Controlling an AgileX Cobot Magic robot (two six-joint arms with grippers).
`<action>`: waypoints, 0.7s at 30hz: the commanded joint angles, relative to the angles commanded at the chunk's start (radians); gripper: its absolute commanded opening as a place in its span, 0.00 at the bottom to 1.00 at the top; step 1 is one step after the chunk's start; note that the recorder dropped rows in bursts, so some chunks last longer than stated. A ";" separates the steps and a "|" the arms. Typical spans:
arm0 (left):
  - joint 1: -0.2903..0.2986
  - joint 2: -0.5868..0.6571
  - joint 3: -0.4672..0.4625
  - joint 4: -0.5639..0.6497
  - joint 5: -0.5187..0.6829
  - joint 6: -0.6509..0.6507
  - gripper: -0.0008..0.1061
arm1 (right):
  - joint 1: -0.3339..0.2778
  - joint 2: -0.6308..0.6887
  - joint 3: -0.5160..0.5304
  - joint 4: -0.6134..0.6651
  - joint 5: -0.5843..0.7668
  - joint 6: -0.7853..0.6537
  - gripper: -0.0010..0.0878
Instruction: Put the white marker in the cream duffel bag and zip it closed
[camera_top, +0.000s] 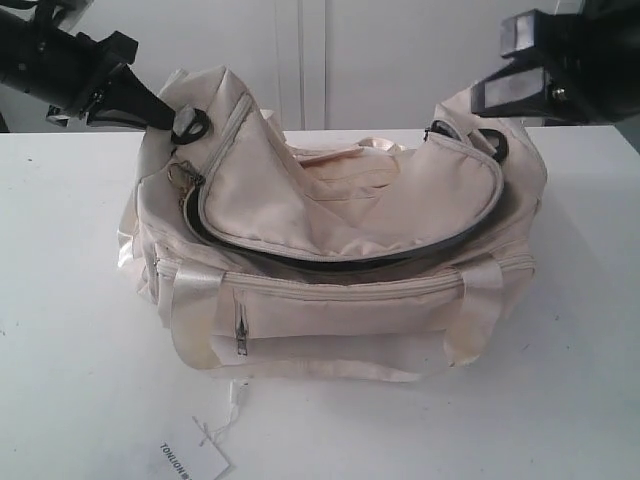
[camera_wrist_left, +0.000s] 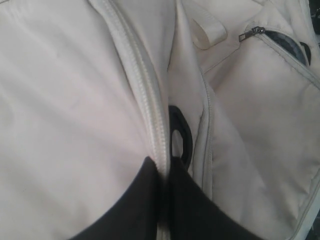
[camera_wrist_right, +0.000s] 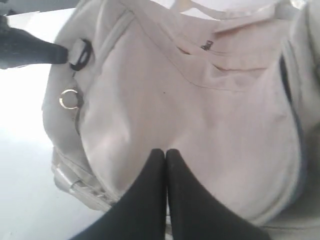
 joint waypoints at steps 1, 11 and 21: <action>0.000 0.000 0.000 -0.003 0.000 0.000 0.01 | 0.021 0.002 -0.009 0.000 -0.008 0.000 0.01; 0.000 0.000 0.000 -0.027 0.007 0.023 0.01 | 0.215 0.145 -0.101 -0.014 -0.015 0.010 0.01; 0.000 0.000 0.000 -0.027 0.009 0.023 0.01 | 0.390 0.345 -0.234 -0.080 -0.081 0.010 0.01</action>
